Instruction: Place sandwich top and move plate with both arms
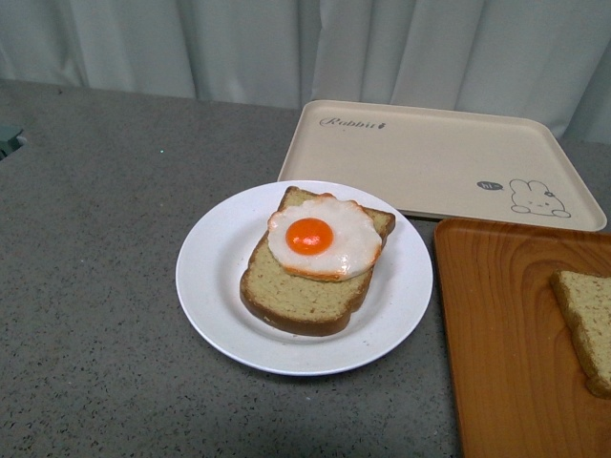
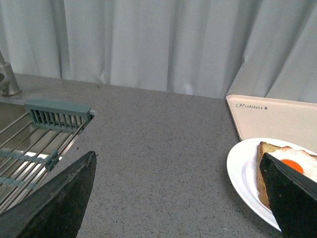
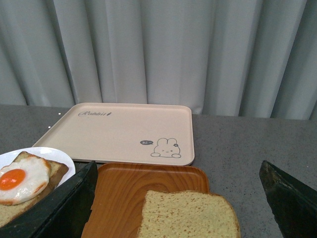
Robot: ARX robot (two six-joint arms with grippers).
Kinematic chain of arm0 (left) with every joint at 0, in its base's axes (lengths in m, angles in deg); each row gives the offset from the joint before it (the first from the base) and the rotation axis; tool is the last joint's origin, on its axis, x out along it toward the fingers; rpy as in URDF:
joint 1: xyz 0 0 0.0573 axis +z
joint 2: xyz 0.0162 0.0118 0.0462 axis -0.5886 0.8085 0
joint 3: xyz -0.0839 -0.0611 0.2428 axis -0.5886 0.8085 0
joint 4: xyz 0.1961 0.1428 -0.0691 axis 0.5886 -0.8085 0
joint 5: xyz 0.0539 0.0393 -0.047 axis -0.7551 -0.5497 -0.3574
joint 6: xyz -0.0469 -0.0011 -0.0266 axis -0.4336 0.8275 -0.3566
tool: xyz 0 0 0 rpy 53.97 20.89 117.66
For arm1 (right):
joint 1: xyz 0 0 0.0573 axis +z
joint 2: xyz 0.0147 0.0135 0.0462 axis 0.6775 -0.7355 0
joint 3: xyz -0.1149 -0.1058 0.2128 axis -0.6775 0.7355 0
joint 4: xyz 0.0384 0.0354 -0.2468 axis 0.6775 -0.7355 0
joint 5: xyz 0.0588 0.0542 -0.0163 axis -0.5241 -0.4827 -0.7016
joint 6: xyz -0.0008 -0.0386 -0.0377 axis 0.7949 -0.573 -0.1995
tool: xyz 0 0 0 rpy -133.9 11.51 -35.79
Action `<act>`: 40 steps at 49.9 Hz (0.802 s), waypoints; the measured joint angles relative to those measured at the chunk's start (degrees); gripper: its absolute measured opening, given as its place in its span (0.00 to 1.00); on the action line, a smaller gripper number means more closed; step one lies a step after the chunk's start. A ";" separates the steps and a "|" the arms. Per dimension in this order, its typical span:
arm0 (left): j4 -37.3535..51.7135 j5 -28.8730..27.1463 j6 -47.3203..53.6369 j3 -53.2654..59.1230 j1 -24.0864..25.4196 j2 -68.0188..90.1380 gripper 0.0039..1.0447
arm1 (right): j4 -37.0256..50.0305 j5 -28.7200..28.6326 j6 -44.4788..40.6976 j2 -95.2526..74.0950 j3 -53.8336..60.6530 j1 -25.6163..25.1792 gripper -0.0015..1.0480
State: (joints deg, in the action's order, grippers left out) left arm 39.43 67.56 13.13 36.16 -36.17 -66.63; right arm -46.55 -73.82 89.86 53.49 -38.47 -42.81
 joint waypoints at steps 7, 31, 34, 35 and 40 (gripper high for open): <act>0.00 0.00 0.00 0.00 0.00 0.00 0.94 | 0.00 0.00 -0.02 0.00 0.00 0.00 0.91; 0.00 0.00 0.00 0.00 0.00 0.00 0.94 | 0.00 0.00 -0.02 0.00 0.00 0.00 0.91; 0.00 0.00 0.00 0.00 0.00 0.00 0.94 | 0.00 0.00 -0.02 0.00 0.00 0.00 0.91; 0.00 0.00 0.00 0.00 0.00 0.00 0.94 | 0.00 0.00 -0.02 0.00 0.00 0.00 0.91; 0.00 -0.02 0.00 0.00 0.00 0.00 0.94 | -5.20 -11.47 7.67 -2.29 -1.36 -3.82 0.91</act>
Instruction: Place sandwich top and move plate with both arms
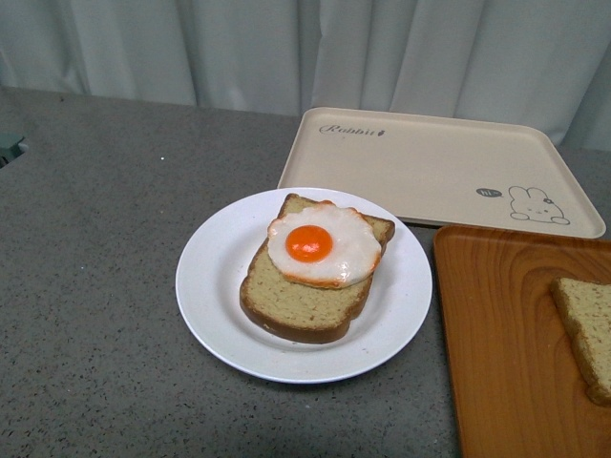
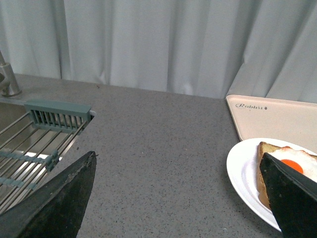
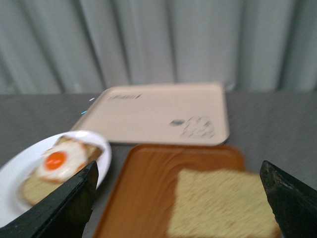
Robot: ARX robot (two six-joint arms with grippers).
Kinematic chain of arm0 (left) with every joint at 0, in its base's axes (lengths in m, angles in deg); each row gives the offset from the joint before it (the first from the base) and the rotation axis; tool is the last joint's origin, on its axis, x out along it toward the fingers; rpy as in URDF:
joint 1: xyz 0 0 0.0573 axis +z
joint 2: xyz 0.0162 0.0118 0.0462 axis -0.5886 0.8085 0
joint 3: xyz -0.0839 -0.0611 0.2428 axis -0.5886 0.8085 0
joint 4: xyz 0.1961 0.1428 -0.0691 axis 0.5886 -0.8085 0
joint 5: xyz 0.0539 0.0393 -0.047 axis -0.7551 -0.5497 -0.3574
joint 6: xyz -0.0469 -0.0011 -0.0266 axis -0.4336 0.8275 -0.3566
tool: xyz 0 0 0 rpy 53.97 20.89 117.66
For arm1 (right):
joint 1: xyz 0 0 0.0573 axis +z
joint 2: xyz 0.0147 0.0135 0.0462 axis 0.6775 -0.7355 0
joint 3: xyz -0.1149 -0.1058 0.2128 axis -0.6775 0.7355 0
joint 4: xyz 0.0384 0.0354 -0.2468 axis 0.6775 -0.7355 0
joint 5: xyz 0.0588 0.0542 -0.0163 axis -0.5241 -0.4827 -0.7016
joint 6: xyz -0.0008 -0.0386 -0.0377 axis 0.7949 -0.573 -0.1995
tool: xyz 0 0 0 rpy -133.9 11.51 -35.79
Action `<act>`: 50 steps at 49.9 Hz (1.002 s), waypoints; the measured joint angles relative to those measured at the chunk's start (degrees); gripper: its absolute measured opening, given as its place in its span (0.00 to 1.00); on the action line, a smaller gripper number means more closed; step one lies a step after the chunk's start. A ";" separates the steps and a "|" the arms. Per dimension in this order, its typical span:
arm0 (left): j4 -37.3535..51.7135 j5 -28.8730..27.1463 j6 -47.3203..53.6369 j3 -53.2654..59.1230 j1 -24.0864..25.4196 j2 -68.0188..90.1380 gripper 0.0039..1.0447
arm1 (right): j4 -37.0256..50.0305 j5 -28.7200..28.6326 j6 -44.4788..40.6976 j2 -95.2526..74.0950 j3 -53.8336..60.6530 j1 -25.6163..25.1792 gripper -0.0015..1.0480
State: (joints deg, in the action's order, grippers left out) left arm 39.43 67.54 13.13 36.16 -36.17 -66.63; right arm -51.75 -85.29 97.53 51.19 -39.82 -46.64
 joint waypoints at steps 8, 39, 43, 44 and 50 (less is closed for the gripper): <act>0.00 0.02 0.00 0.00 0.00 0.00 0.94 | -1.01 -5.16 11.28 -6.23 -0.70 -4.63 0.91; 0.00 0.02 0.00 0.00 0.00 0.00 0.94 | 19.17 -3.17 22.56 -81.33 -25.62 -20.17 0.91; 0.00 0.00 0.00 0.00 0.00 0.00 0.94 | 19.98 -2.16 22.38 -86.66 -26.95 -18.99 0.91; 0.00 0.00 0.00 0.00 0.00 0.00 0.94 | 20.00 -2.05 22.34 -87.10 -27.02 -18.86 0.91; 0.00 0.00 0.00 0.00 0.00 0.00 0.94 | 19.87 -1.09 21.86 -90.88 -27.43 -18.08 0.91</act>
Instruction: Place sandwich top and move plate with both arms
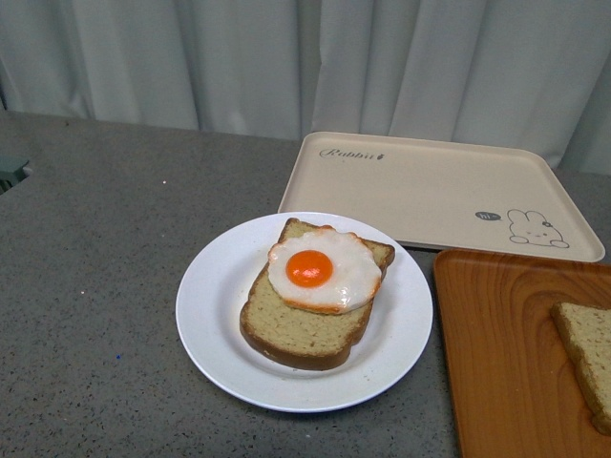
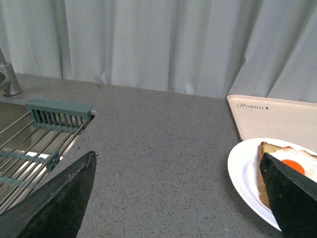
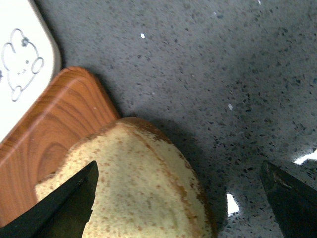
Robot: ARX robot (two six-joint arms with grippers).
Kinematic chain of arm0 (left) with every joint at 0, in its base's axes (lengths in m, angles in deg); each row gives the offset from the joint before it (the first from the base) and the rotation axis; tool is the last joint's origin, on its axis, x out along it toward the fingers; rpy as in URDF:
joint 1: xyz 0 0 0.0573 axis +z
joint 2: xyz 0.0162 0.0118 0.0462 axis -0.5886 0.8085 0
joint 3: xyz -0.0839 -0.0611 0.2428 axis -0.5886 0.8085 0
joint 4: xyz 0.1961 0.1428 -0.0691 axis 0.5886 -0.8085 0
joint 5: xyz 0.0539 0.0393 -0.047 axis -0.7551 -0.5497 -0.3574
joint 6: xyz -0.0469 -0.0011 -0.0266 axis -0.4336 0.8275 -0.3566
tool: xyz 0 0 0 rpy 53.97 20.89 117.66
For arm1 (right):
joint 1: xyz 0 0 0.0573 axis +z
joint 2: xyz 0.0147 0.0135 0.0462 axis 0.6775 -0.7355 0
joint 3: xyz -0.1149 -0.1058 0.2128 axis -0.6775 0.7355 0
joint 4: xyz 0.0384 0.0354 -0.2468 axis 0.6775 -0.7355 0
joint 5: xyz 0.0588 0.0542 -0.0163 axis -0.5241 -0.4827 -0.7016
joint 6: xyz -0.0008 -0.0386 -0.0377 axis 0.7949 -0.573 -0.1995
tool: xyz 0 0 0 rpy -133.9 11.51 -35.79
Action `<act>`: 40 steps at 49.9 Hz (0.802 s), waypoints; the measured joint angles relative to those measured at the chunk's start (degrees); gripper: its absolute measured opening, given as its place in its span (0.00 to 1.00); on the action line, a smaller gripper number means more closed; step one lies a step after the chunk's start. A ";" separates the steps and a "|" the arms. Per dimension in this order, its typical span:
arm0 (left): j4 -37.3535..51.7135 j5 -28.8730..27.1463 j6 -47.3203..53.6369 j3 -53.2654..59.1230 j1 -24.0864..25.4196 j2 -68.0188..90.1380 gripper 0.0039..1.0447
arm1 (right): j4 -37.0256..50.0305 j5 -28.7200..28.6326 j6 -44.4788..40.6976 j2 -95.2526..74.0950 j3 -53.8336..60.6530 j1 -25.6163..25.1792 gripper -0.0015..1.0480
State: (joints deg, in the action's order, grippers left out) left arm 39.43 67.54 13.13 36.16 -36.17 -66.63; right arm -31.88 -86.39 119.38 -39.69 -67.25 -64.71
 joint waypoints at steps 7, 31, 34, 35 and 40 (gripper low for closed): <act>0.00 0.02 0.00 0.00 0.00 0.00 0.94 | -0.50 1.22 -0.66 -0.76 -0.04 0.70 0.91; 0.00 0.02 0.00 0.00 0.00 0.00 0.94 | 0.85 1.66 0.15 -1.77 -0.04 5.16 0.91; 0.00 0.02 0.00 0.00 0.00 0.00 0.94 | 1.16 1.66 0.20 -2.03 -0.04 5.38 0.91; 0.00 0.02 0.00 0.00 0.00 0.00 0.94 | 1.33 1.66 0.22 -2.16 -0.04 5.44 0.91; 0.00 0.02 0.00 0.00 0.00 0.00 0.94 | 2.12 1.62 0.50 -2.97 0.07 5.66 0.91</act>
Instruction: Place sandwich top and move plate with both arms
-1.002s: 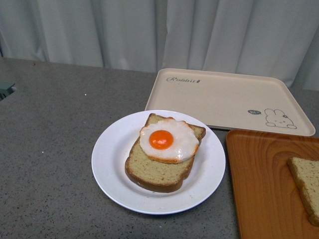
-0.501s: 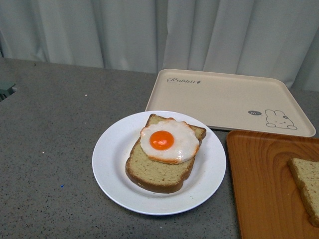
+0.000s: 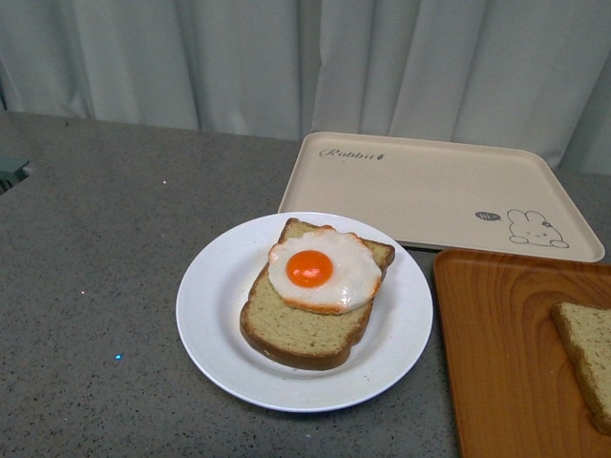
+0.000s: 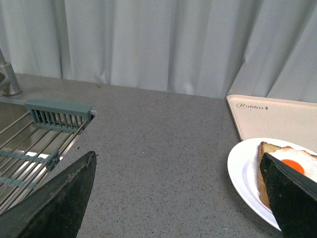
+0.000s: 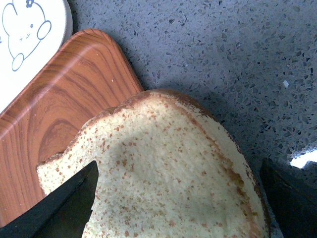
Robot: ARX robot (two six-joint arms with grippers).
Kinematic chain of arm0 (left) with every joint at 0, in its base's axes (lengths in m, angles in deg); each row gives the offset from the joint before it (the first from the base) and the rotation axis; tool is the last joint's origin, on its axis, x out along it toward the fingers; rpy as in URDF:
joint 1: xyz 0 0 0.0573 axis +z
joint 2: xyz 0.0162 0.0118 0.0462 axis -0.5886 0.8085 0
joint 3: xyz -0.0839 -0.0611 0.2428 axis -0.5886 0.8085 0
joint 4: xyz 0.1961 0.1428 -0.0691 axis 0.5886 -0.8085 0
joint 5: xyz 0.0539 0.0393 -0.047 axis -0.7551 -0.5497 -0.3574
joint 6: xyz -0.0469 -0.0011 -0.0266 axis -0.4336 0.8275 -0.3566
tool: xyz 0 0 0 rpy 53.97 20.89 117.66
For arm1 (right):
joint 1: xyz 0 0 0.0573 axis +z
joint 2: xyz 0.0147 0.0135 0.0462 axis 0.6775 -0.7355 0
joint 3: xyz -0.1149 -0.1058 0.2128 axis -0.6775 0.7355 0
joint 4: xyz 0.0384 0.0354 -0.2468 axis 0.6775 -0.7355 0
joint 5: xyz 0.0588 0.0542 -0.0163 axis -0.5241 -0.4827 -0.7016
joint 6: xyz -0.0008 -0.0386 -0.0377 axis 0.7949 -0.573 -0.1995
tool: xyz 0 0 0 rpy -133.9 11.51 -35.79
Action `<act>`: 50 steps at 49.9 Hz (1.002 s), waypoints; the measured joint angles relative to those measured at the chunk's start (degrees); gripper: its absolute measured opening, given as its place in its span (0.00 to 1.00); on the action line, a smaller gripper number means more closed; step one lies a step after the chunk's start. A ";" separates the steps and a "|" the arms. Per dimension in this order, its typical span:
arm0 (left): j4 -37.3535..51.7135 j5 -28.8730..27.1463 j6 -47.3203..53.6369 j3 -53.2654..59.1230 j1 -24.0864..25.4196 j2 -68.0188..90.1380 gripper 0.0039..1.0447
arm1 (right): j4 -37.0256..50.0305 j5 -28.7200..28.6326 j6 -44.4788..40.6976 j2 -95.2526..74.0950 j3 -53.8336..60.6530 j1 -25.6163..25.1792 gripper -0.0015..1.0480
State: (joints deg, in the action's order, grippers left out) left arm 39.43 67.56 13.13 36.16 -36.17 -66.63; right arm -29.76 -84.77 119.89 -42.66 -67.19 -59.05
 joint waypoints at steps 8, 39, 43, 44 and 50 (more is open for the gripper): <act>0.00 0.00 0.00 0.00 0.00 0.00 0.94 | 0.72 0.33 0.09 -0.90 0.13 -0.04 0.80; 0.00 0.00 0.00 0.00 0.00 0.00 0.94 | -2.16 -1.29 3.04 5.42 -6.08 3.52 0.03; 0.00 0.00 0.00 0.00 0.00 0.00 0.94 | -1.05 -1.57 4.24 7.02 -7.21 4.72 0.03; 0.00 0.00 0.00 0.00 0.00 0.00 0.94 | -0.52 -1.84 4.72 7.52 -7.63 5.20 0.03; 0.00 0.00 0.00 0.00 0.00 0.00 0.94 | 3.28 -3.04 7.34 9.18 -9.42 8.59 0.03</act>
State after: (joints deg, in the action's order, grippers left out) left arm 39.43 67.56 13.13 36.16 -36.17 -66.63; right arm -26.48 -87.81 127.23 -33.48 -76.61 -50.46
